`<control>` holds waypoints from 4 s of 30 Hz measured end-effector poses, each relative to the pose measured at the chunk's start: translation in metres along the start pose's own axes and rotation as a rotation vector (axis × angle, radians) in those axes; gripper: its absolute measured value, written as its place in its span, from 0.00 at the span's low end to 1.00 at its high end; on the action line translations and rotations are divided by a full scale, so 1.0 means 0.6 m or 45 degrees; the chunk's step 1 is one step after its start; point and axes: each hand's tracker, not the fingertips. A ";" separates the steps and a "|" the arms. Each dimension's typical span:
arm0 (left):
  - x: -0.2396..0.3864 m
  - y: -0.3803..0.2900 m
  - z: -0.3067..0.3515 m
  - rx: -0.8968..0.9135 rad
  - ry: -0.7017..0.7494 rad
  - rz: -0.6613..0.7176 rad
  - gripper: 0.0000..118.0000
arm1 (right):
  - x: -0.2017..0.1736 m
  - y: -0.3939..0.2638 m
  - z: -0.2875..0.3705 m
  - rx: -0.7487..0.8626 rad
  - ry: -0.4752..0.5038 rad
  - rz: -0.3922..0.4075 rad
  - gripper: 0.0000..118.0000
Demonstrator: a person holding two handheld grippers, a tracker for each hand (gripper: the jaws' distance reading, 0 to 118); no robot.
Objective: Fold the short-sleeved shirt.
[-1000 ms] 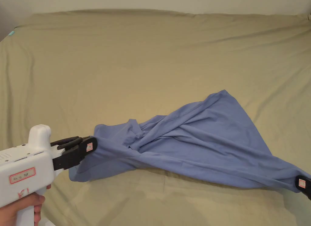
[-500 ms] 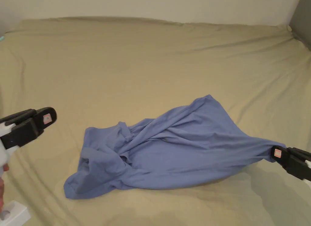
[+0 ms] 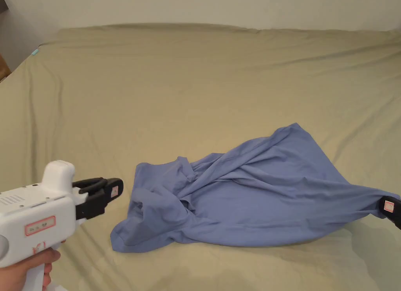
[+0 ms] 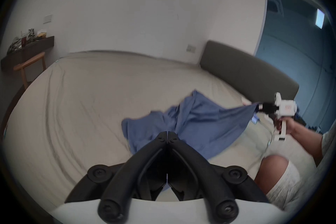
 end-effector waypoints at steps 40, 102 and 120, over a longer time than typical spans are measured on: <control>-0.022 -0.042 -0.088 -0.325 -0.076 0.183 0.60 | 0.047 -0.038 -0.021 -0.059 -0.048 -0.046 0.03; 0.117 0.341 0.343 0.681 0.055 0.110 0.00 | -0.231 0.369 0.272 0.566 0.127 0.165 0.02; 0.039 0.626 0.267 0.753 0.043 0.122 0.00 | -0.245 0.642 0.149 0.597 0.204 0.124 0.02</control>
